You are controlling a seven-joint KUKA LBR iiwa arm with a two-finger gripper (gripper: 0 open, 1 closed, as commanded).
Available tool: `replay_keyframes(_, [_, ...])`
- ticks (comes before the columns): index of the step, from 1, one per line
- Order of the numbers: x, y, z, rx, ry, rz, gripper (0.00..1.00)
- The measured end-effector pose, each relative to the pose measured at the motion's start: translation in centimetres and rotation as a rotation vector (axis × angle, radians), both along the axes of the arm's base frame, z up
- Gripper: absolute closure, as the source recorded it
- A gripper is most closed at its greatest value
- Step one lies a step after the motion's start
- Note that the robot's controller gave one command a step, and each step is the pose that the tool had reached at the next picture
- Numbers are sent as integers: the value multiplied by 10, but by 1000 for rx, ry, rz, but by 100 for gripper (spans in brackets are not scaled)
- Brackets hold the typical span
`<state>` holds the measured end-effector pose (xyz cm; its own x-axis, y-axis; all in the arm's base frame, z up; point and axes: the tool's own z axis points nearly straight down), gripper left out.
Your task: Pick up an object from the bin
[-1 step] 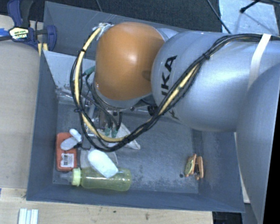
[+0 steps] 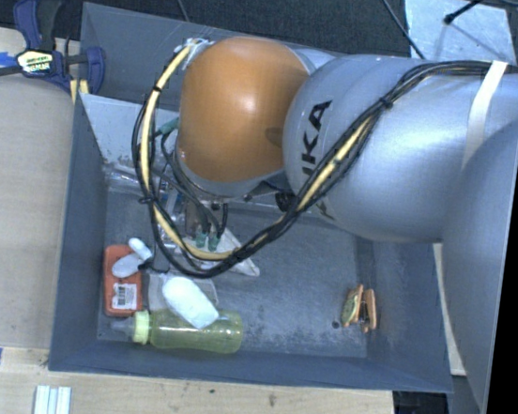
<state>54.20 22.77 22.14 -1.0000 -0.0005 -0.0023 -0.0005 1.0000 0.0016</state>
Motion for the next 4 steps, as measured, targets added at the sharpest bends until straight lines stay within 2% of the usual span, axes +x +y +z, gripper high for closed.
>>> replay_keyframes(1, [2,-33,-36,3,-7,53,0])
replay_keyframes(2, [38,-79,-84,-1,-4,62,0])
replay_keyframes(3, [37,-111,-123,-1,-4,87,0])
replay_keyframes(4, [22,-115,-147,1,-7,88,100])
